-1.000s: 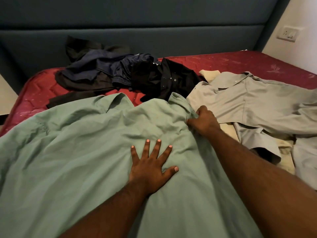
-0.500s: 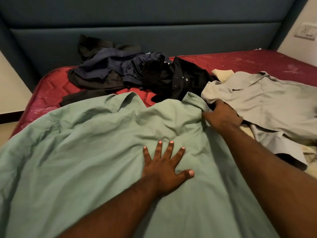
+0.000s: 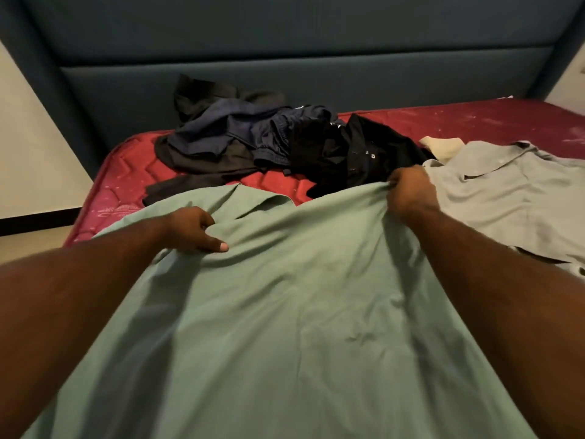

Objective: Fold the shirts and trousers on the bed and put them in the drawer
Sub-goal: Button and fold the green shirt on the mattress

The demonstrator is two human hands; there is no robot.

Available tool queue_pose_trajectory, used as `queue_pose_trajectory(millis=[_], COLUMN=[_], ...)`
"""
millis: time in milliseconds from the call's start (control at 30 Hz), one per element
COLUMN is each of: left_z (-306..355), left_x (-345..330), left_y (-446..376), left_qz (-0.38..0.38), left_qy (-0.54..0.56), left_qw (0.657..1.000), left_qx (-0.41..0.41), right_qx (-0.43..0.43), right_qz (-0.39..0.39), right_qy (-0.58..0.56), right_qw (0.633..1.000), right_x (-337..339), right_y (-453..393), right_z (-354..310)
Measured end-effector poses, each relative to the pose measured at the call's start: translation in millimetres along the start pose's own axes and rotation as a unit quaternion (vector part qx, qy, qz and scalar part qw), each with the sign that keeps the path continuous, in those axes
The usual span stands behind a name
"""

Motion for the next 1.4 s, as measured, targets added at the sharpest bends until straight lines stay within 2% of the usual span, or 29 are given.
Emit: queue_pose_trajectory(millis=[100, 167, 233, 333, 367, 433, 467, 533, 567, 600, 633, 700, 767, 833, 867, 933, 967, 1000, 1067, 1133, 1200, 1233, 1267, 1333, 1400], left_z=[-4, -14, -25, -19, -17, -22, -17, 6, 16, 19, 14, -17, -27, 3, 26, 55, 58, 55, 55, 80, 96, 90, 79, 62, 68], left_x=[-10, -17, -15, 15, 24, 31, 30, 17, -1, -25, -49, -79, -69, -60, -69, -107, -120, -125, -115, -118, -145, -157, -165, -165, -158], left_y=[8, 9, 4, -1, 2, 13, 23, 49, 63, 75, 80, 77, 74, 83, 90, 108, 114, 116, 123, 153, 182, 188, 190, 184, 186], left_qz=[-0.073, -0.119, -0.116, 0.023, 0.068, 0.135, 0.167, 0.265, 0.295, 0.275, 0.223, 0.104, 0.109, 0.156, 0.163, 0.115, 0.088, 0.091, 0.143, 0.214, 0.205, 0.17, 0.141, 0.101, 0.111], left_qy=[0.076, 0.02, -0.092, -0.302, -0.316, -0.248, -0.221, -0.205, -0.203, -0.204, -0.202, -0.17, -0.171, -0.202, -0.194, -0.157, -0.151, -0.152, -0.193, -0.203, -0.172, -0.172, -0.163, -0.152, -0.173], left_qw=[0.994, 0.993, 0.989, 0.952, 0.943, 0.952, 0.954, 0.942, 0.933, 0.938, 0.952, 0.98, 0.978, 0.966, 0.967, 0.978, 0.98, 0.981, 0.969, 0.95, 0.949, 0.956, 0.965, 0.978, 0.976], left_qx=[-0.028, -0.012, 0.025, 0.05, 0.074, 0.117, 0.112, 0.033, -0.017, -0.052, -0.059, -0.004, 0.054, 0.042, -0.001, -0.081, -0.09, -0.083, -0.053, -0.099, -0.169, -0.167, -0.147, -0.101, -0.073], right_qx=[-0.043, -0.044, -0.04, -0.039, -0.036, -0.005, 0.037, 0.161, 0.221, 0.264, 0.274, 0.224, 0.156, 0.136, 0.164, 0.255, 0.285, 0.28, 0.182, 0.137, 0.219, 0.253, 0.246, 0.135, 0.046], right_qz=[0.047, 0.061, 0.058, 0.001, -0.026, -0.042, -0.009, 0.032, 0.014, -0.041, -0.102, -0.19, -0.173, -0.154, -0.161, -0.216, -0.238, -0.246, -0.205, -0.152, -0.2, -0.237, -0.259, -0.225, -0.202], right_qy=[-0.031, -0.027, -0.01, 0.022, 0.028, 0.07, 0.089, 0.049, 0.018, 0.02, 0.052, 0.094, 0.118, 0.154, 0.146, 0.121, 0.12, 0.12, 0.137, 0.124, 0.085, 0.083, 0.08, 0.075, 0.111], right_qw=[0.997, 0.997, 0.997, 0.999, 0.999, 0.997, 0.995, 0.985, 0.975, 0.963, 0.955, 0.951, 0.965, 0.966, 0.962, 0.935, 0.921, 0.92, 0.952, 0.971, 0.951, 0.934, 0.931, 0.962, 0.972], right_x=[23, 28, 25, -1, -11, -20, -17, -21, -31, -51, -71, -92, -80, -70, -72, -91, -98, -97, -80, -55, -52, -56, -51, -27, -6], right_y=[-4, -6, -9, -9, -4, 21, 40, 104, 141, 174, 194, 192, 164, 163, 178, 227, 244, 246, 224, 230, 266, 282, 285, 259, 244], right_z=[19, 22, 22, 17, 13, -4, -20, -62, -79, -87, -81, -38, -3, -8, -28, -60, -60, -48, -4, 17, 10, 18, 39, 100, 127])
Point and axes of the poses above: each hand's wrist, its own y-axis away from the middle knuckle, its own x-axis out of the back of the hand, z = x × y, the point moved 10 cm from there along -y, towards the middle knuckle, and after that the axes turned 2 degrees about -y, right-handed, at the moved point
